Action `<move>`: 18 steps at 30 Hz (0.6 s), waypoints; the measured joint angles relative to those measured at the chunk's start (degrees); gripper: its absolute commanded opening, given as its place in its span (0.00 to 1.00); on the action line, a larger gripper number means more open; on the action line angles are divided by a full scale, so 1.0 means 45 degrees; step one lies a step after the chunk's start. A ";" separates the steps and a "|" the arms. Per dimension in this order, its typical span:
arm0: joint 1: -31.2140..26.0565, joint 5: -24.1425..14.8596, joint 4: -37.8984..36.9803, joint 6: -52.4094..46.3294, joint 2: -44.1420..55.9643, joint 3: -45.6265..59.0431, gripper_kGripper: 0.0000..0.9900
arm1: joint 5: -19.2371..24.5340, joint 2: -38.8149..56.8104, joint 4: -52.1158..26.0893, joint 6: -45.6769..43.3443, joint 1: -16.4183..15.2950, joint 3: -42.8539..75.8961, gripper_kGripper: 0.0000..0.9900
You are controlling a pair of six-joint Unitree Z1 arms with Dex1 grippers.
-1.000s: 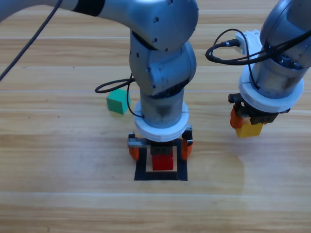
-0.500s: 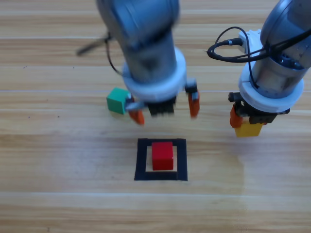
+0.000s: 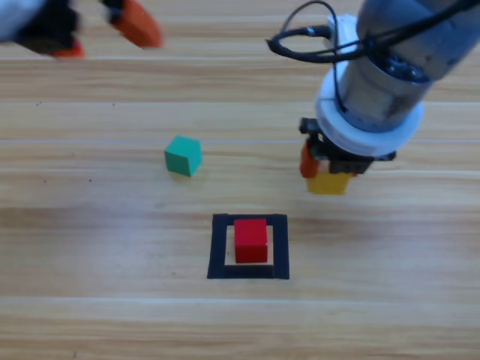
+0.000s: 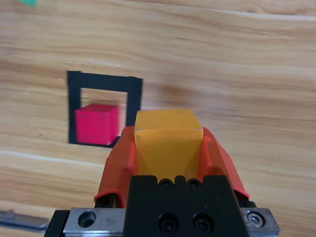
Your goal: Stack the blocks in the rectangular block: red at the bottom, yellow in the middle, green on top
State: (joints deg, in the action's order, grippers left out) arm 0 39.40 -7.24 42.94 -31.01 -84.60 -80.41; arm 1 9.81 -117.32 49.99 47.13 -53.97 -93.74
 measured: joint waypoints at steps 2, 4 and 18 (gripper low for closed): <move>-0.0522 0.0133 -0.0207 0.0992 0.0842 0.0247 0.95 | -0.0002 -0.0106 0.0201 0.0070 -0.0247 -0.0397 0.16; -0.0901 0.0249 -0.0207 0.1956 0.1396 0.0247 0.95 | -0.0011 -0.0311 0.0317 0.0242 -0.0489 -0.0718 0.16; -0.2453 0.2123 -0.0075 0.4741 0.1087 0.1033 0.98 | 0.0036 -0.3179 0.2573 0.1149 -0.1767 -0.4849 0.16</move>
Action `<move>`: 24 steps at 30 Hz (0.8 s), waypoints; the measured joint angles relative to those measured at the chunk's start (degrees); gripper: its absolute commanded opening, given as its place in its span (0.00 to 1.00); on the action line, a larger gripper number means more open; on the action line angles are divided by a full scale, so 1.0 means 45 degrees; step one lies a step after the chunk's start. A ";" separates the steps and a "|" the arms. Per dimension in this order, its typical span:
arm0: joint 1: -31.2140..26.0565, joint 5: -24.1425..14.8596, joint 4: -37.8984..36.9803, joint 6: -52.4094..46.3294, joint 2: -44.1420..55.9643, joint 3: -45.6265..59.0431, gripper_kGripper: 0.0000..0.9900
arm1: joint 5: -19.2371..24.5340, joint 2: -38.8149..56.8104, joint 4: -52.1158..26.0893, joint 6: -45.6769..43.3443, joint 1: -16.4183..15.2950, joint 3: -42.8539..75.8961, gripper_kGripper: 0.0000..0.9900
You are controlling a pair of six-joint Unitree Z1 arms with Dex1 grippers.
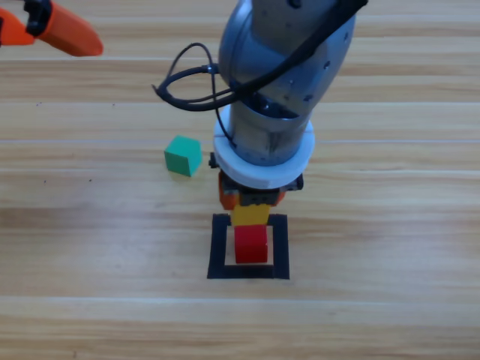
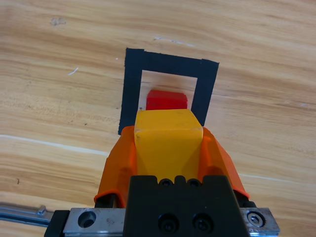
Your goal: Stack the blocks in the rectangular block: red at the bottom, yellow in the middle, green on top
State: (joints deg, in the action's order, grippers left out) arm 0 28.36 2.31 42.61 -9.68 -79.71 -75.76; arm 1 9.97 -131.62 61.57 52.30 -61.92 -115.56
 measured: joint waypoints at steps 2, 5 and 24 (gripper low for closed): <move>-0.0217 0.0004 0.0002 0.0086 -0.0001 0.0001 0.98 | 0.0000 -0.0051 0.0071 0.0019 -0.0088 -0.0242 0.16; -0.0364 0.0007 0.0002 0.0120 -0.0001 0.0004 0.99 | 0.0001 -0.0353 0.0112 0.0049 -0.0119 -0.0588 0.16; -0.0544 0.0142 0.0002 0.0120 -0.0591 0.0115 0.99 | 0.0530 -0.0878 0.0404 0.0860 -0.0126 -0.0641 0.16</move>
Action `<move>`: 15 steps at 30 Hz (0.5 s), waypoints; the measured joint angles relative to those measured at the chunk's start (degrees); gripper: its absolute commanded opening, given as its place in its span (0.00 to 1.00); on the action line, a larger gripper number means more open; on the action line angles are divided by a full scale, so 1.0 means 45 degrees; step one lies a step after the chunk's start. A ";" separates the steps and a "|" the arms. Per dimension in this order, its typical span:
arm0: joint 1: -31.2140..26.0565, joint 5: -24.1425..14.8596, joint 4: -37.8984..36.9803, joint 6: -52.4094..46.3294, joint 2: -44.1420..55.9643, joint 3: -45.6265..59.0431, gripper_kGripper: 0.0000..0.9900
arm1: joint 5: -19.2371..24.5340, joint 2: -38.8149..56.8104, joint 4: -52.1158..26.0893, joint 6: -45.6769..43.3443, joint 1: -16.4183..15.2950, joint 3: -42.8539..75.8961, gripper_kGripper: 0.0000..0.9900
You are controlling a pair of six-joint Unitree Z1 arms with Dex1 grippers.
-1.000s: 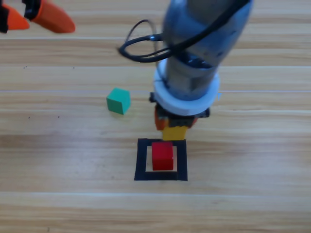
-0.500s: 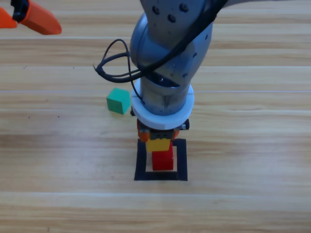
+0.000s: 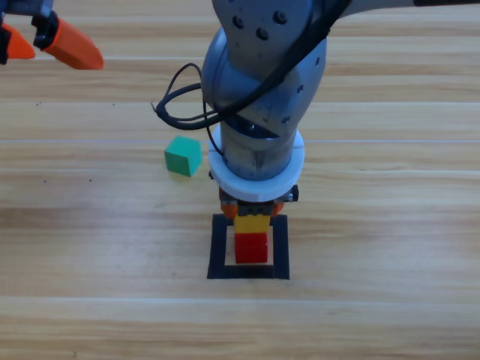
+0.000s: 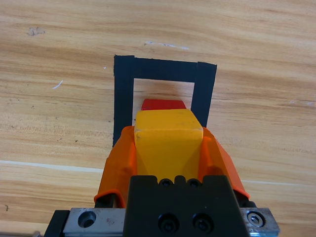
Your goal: Stack the blocks in the rectangular block: red at the bottom, yellow in the middle, green on top
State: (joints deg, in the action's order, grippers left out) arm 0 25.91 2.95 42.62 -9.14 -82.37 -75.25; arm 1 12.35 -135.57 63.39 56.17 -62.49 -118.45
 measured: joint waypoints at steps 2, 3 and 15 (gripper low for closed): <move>-0.0021 0.0052 -0.0001 0.0000 -0.0022 0.0025 0.99 | 0.0000 -0.0010 0.0006 0.0007 0.0000 -0.0008 0.16; -0.0032 0.0078 -0.0001 0.0000 -0.0040 0.0055 0.99 | 0.0000 -0.0045 0.0007 0.0007 0.0000 -0.0049 0.16; -0.0047 0.0097 -0.0053 0.0000 -0.0397 0.0220 0.99 | 0.0000 -0.0156 0.0007 0.0007 0.0000 -0.0226 0.16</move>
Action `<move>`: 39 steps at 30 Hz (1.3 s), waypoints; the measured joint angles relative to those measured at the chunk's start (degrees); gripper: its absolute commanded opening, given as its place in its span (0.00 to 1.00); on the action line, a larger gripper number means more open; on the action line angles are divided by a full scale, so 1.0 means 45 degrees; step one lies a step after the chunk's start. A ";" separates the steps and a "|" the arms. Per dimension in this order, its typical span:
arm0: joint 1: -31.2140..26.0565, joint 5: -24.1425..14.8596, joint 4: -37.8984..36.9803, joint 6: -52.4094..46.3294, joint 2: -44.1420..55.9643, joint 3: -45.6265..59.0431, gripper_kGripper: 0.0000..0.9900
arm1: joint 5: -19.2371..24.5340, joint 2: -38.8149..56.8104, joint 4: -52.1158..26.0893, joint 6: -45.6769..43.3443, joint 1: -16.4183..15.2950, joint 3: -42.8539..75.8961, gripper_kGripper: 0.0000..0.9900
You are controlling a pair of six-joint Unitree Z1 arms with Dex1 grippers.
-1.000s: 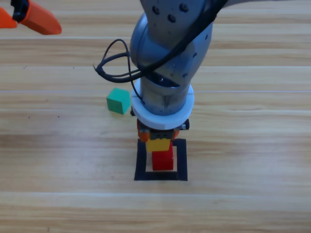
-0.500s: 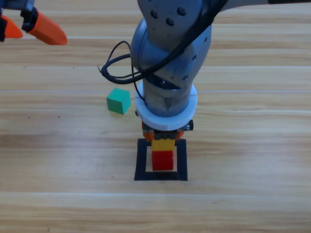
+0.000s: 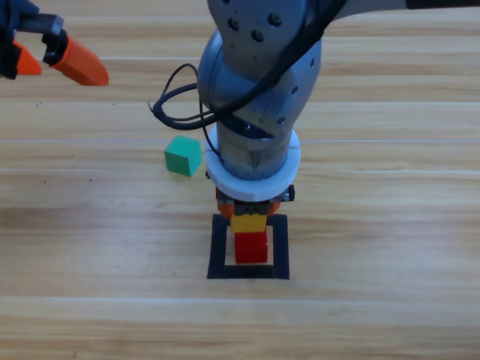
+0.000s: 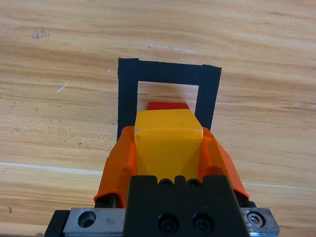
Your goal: Stack the blocks in the rectangular block: red at the bottom, yellow in the middle, green on top
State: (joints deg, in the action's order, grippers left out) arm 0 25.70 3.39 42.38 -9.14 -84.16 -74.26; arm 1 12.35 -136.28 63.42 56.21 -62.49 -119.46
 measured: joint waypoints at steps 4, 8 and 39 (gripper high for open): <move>0.0000 0.0000 -0.0042 0.0000 -0.0013 0.0048 0.99 | 0.0000 0.0000 0.0000 0.0000 0.0000 -0.0009 0.16; 0.0000 0.0000 -0.0042 0.0000 -0.0077 0.0143 0.99 | 0.0000 -0.0004 0.0000 0.0000 0.0000 -0.0009 0.16; -0.0326 0.0335 -0.0723 0.0001 -0.0645 0.0684 0.99 | 0.0009 -0.0508 0.0020 0.0000 0.0000 -0.0254 0.26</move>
State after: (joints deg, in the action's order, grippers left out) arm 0 24.24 4.90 39.13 -9.14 -87.06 -71.18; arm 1 12.40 -138.56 63.50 56.21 -62.48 -120.60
